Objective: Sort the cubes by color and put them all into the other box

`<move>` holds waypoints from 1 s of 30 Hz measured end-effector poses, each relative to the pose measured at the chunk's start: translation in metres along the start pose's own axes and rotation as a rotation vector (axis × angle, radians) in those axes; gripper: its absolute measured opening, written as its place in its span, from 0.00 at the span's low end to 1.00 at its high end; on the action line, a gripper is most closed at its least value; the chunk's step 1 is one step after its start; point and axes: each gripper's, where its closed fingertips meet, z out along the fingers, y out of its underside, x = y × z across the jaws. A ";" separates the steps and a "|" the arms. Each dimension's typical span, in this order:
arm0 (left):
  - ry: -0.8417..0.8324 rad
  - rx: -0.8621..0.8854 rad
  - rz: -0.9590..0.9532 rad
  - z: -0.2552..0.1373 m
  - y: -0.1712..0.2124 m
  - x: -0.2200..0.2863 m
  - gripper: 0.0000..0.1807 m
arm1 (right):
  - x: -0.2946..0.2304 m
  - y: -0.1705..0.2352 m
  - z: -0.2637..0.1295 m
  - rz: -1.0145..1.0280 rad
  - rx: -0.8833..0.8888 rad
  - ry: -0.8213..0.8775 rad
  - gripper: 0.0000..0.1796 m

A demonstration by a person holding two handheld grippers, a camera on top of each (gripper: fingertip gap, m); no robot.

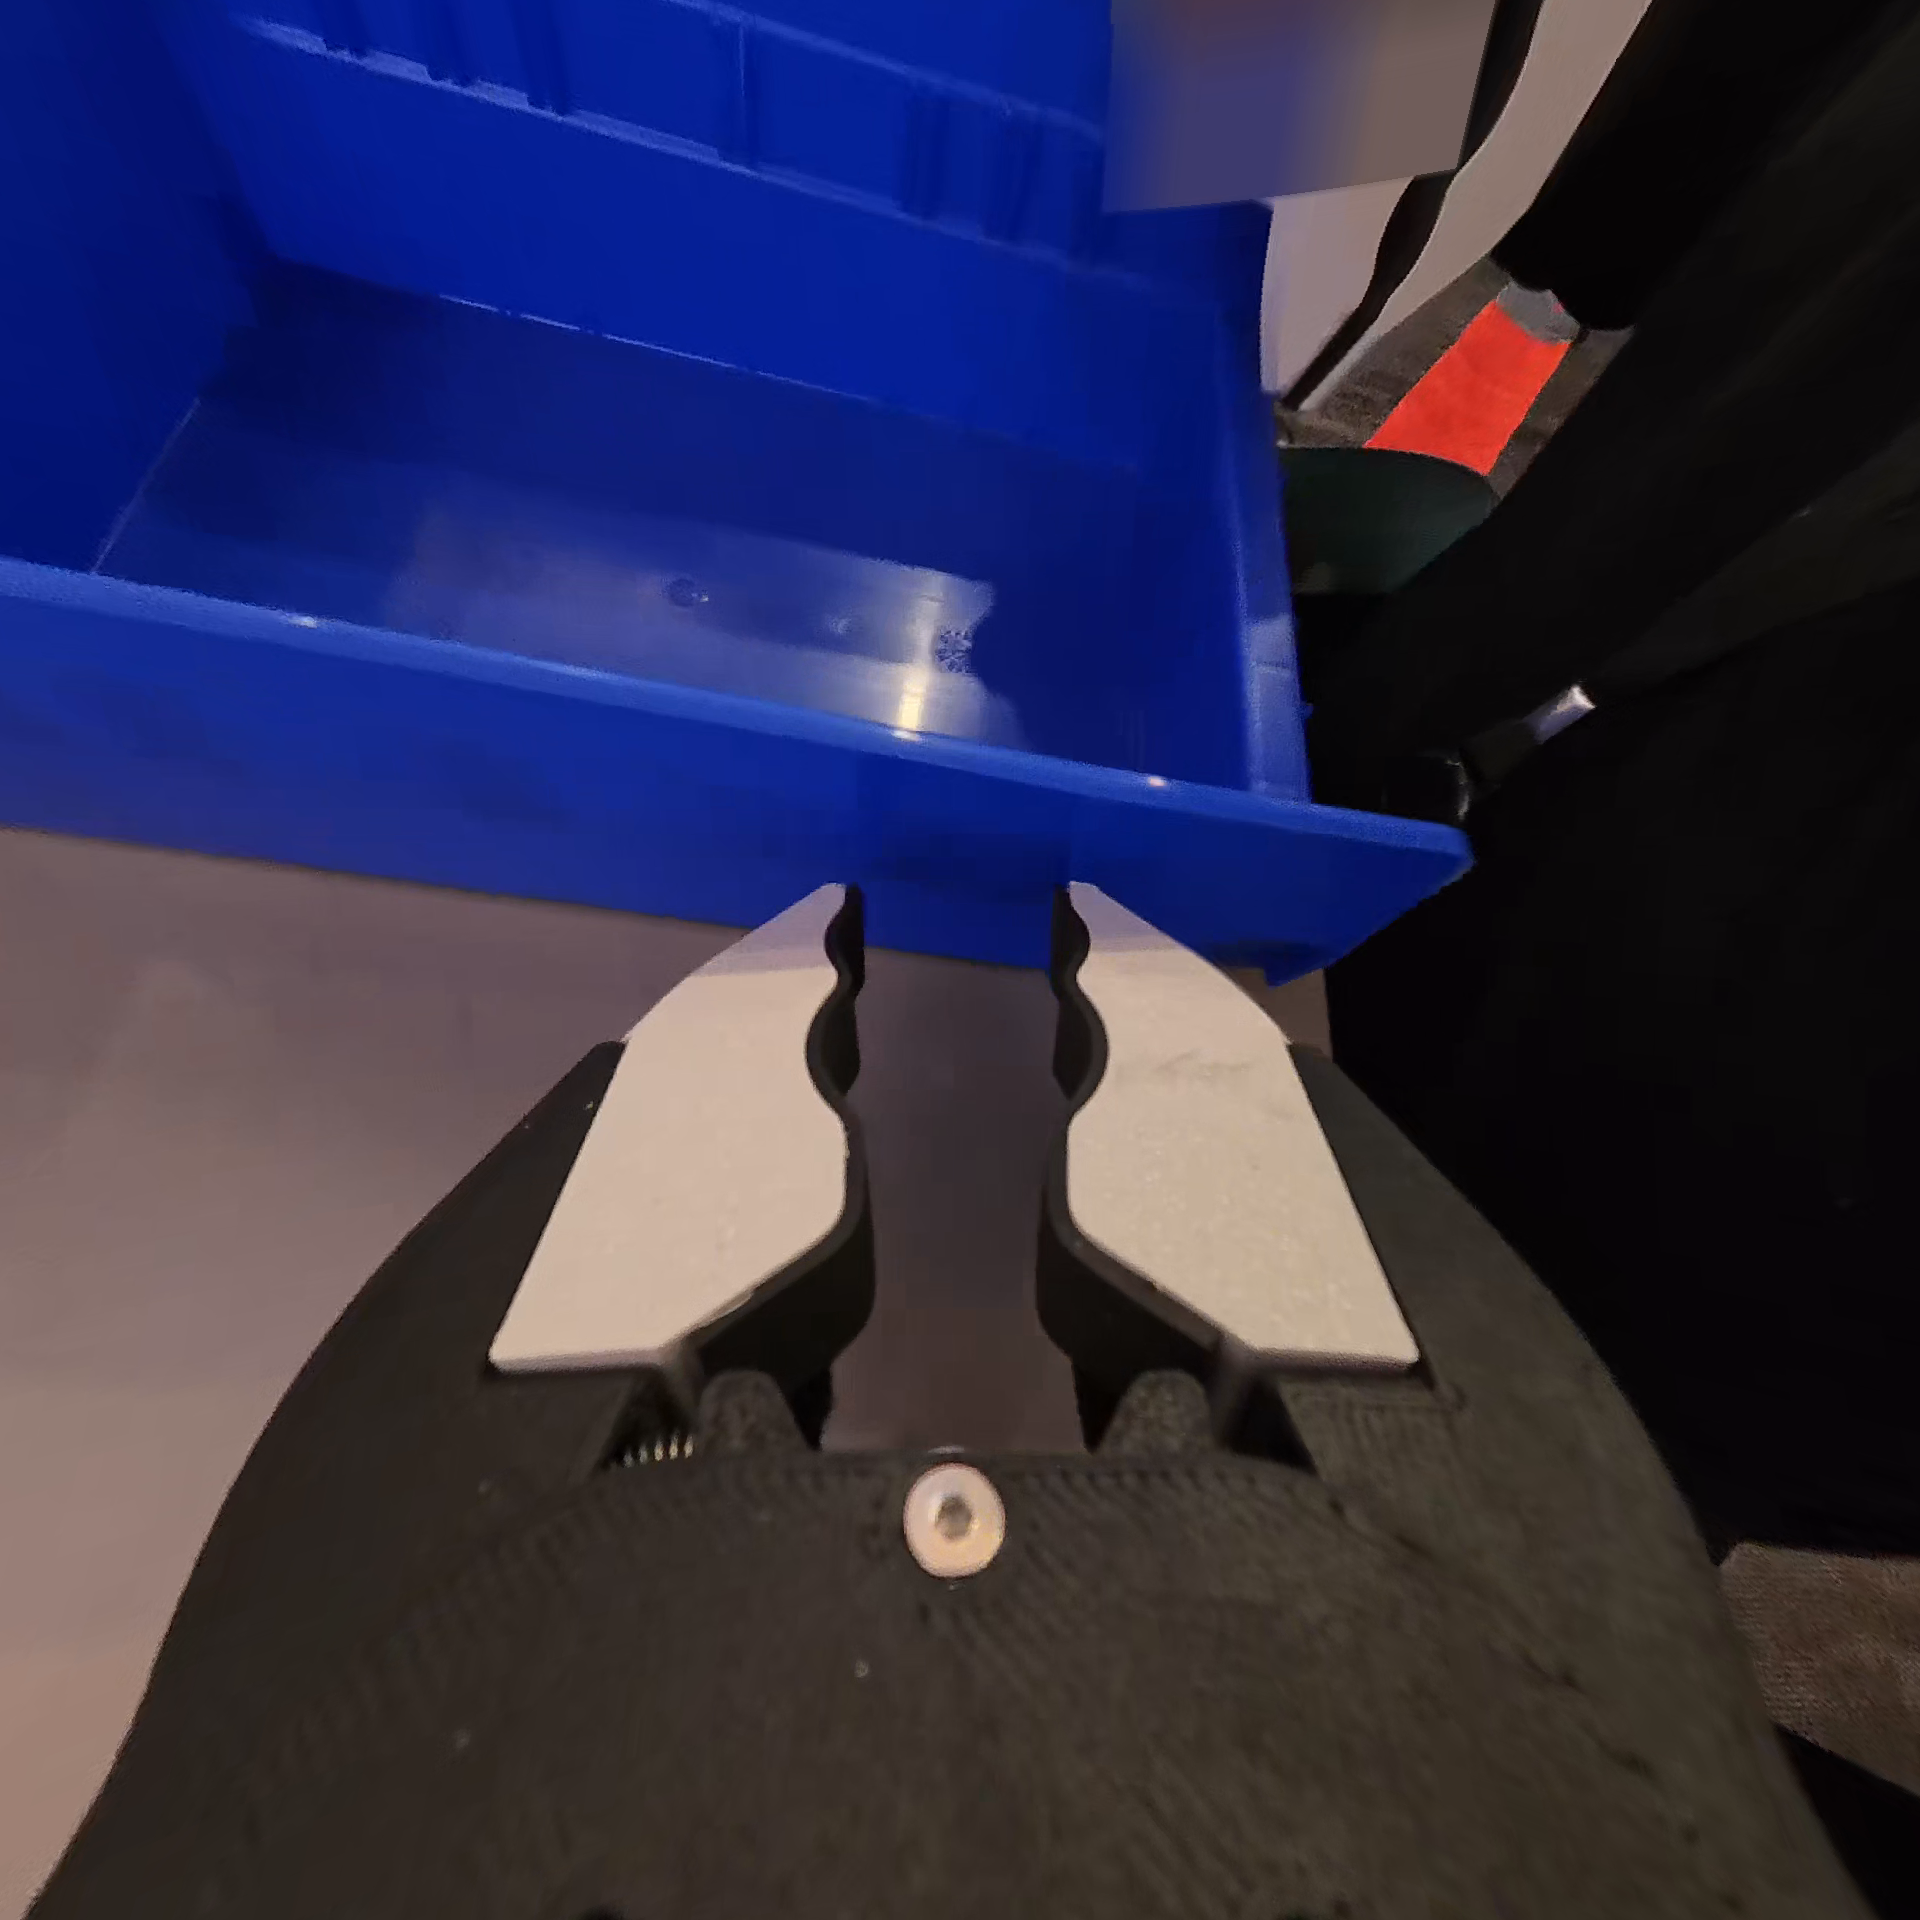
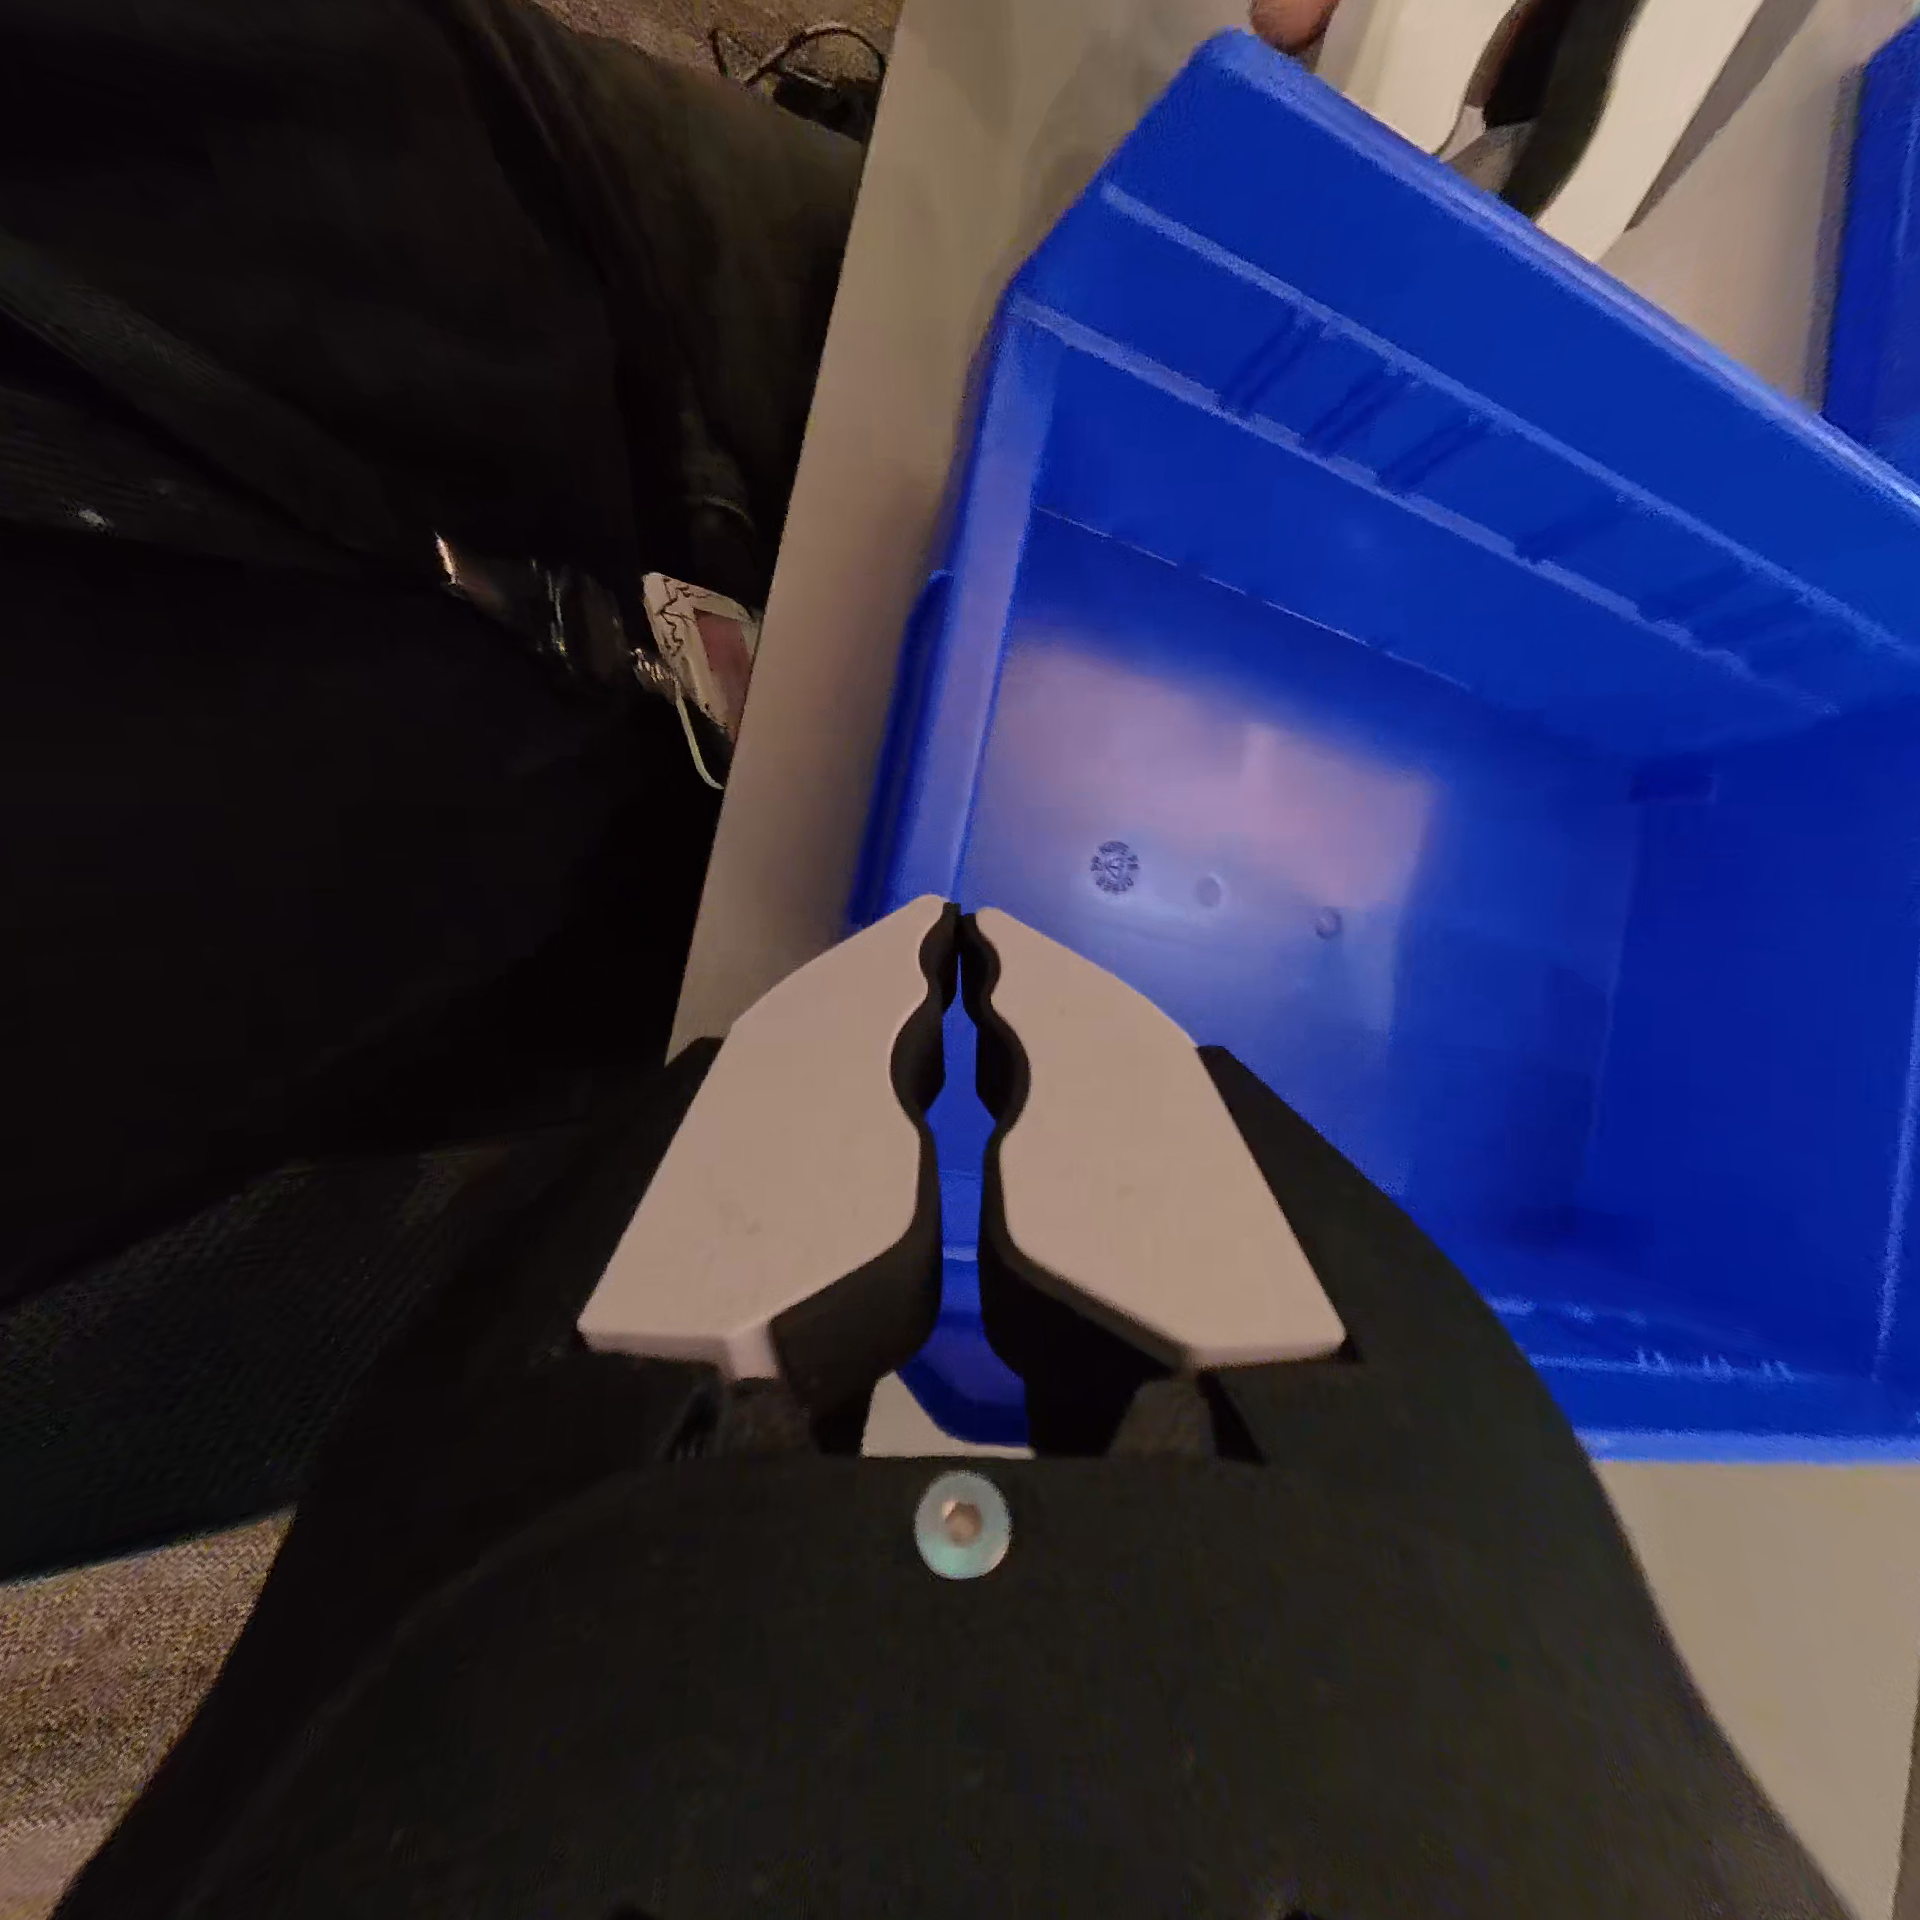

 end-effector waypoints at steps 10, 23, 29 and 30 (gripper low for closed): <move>-0.037 0.015 0.024 0.023 -0.025 -0.025 0.18 | 0.033 0.020 -0.031 0.191 0.076 0.202 0.21; -0.017 -0.027 0.075 0.061 -0.042 -0.026 0.18 | 0.102 0.135 -0.098 0.635 -0.018 0.689 0.37; -0.014 -0.057 0.103 0.077 -0.050 -0.030 0.18 | 0.105 0.166 -0.092 0.727 -0.055 0.648 0.14; -0.005 -0.057 0.101 0.079 -0.052 -0.030 0.17 | 0.106 0.170 -0.094 0.733 -0.062 0.651 0.12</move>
